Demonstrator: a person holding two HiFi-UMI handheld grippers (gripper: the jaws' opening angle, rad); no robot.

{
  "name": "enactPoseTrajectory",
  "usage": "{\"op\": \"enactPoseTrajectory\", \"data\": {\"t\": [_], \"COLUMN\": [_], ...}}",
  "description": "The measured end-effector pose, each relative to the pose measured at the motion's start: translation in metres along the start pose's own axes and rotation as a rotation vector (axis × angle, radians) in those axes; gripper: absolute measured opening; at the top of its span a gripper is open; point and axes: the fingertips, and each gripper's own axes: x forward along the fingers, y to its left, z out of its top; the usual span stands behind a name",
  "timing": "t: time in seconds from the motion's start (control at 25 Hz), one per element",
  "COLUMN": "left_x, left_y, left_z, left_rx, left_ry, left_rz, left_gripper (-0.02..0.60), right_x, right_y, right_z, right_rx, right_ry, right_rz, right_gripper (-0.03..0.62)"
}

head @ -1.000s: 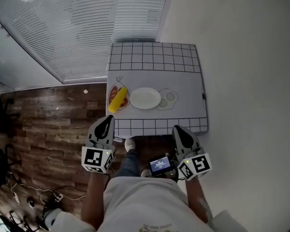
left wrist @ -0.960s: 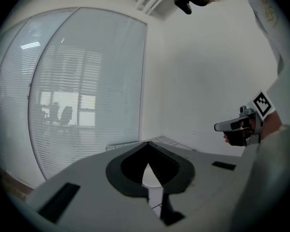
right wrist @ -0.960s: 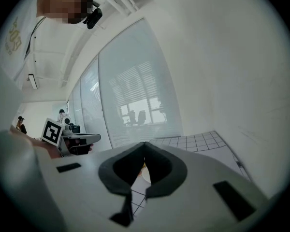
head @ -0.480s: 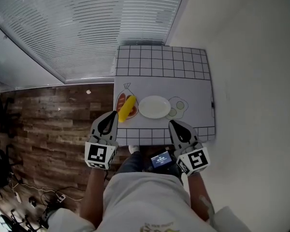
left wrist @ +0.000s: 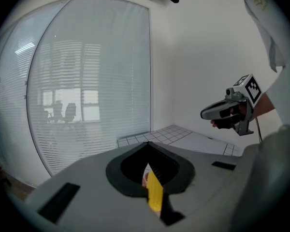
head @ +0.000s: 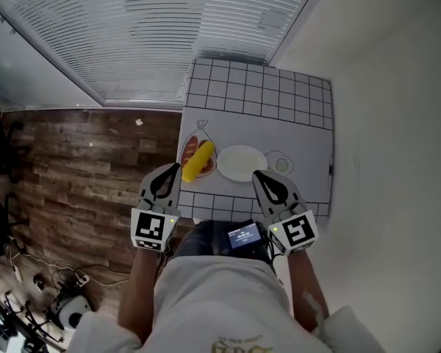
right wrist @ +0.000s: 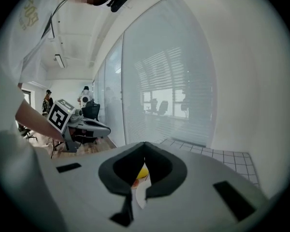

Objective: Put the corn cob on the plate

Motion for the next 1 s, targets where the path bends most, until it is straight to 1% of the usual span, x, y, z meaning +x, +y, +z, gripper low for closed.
{"op": "enactPoseTrajectory", "data": {"t": [0.08,0.24,0.32,0.52,0.8,0.88,1.0], "left_x": [0.001,0.006,0.006,0.005,0.010,0.013,0.015], "left_y": [0.000,-0.001,-0.002,-0.010,-0.020,-0.022,-0.025], "left_z": [-0.005,-0.016,-0.024,-0.045,-0.077,-0.084,-0.097], "left_rx": [-0.002,0.034,0.039,0.049,0.070,0.093,0.171], "left_ry": [0.019,0.064,0.090,0.157,0.246,0.275,0.340], "left_rz": [0.013,0.043,0.056,0.074,0.080,0.075,0.057], "left_gripper": [0.006,0.006,0.006,0.006,0.006,0.006,0.006], "right_x": [0.009,0.022,0.028,0.040,0.059,0.065,0.078], "right_y": [-0.002,-0.007,-0.007,-0.006,-0.004,-0.002,0.003], "right_z": [0.000,-0.008,-0.011,-0.023,-0.041,-0.049,-0.053], "right_rx": [-0.039,-0.105,-0.141,-0.180,-0.250,-0.274,-0.291], "right_ry": [0.020,0.061,0.085,0.127,0.151,0.183,0.211], "right_rz": [0.028,0.086,0.115,0.174,0.251,0.288,0.333], "right_gripper": [0.006,0.006,0.006,0.006,0.006,0.006,0.006]}}
